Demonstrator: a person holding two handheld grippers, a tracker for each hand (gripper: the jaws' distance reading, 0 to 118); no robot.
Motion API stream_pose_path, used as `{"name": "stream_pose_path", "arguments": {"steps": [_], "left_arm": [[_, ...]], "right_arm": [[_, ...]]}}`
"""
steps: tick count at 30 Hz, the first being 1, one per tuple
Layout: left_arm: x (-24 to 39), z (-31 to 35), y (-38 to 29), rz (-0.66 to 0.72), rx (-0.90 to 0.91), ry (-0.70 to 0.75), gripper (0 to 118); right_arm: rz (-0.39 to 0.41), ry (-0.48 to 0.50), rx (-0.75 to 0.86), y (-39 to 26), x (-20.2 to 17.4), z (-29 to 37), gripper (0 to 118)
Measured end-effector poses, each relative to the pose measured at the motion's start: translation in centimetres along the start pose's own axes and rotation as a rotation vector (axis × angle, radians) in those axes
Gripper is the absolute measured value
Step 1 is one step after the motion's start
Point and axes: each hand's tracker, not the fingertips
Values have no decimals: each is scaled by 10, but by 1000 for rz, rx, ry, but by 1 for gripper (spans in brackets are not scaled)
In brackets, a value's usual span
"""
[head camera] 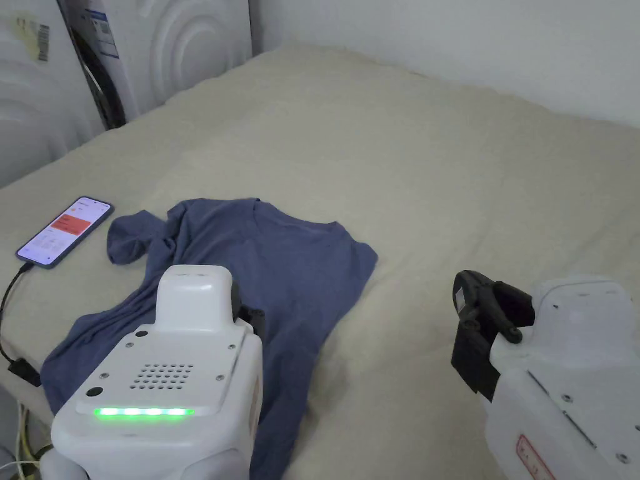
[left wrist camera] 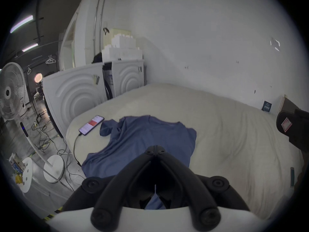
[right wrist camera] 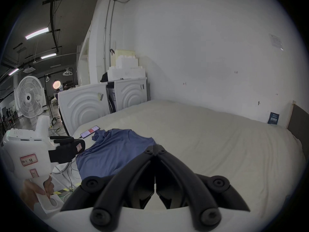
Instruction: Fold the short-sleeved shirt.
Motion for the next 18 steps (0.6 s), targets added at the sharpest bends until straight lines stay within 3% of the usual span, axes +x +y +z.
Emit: {"name": "stream_pose_path", "arguments": {"steps": [10, 11, 12, 13, 14, 15, 16, 17, 18], "left_arm": [[4, -66, -31, -3, -175, -58, 2], [5, -71, -33, -7, -197, -63, 16], [4, -77, -35, -1, -242, -119, 40], [3, -82, -37, 21, -271, -164, 72], [3, -87, -40, 38, -307, -195, 91], [6, -91, -40, 50, -339, -198, 99], [8, -94, -42, 66, -370, -202, 99], [7, -96, -43, 63, -369, -202, 116], [8, -93, -41, 63, -336, -200, 116]], "right_arm": [[8, 1, -94, -24, -1, -29, 2], [2, 0, -100, -25, 0, -30, 2], [-4, -3, -106, -26, 1, -30, 2], [-8, -6, -111, -26, 2, -31, 2], [-11, -9, -115, -27, 3, -31, 2], [-11, -15, -119, -28, 3, -30, 2], [-9, -19, -123, -28, 4, -30, 2], [-7, -23, -127, -29, 5, -30, 2], [-4, -29, -130, -29, 5, -29, 2]]}}
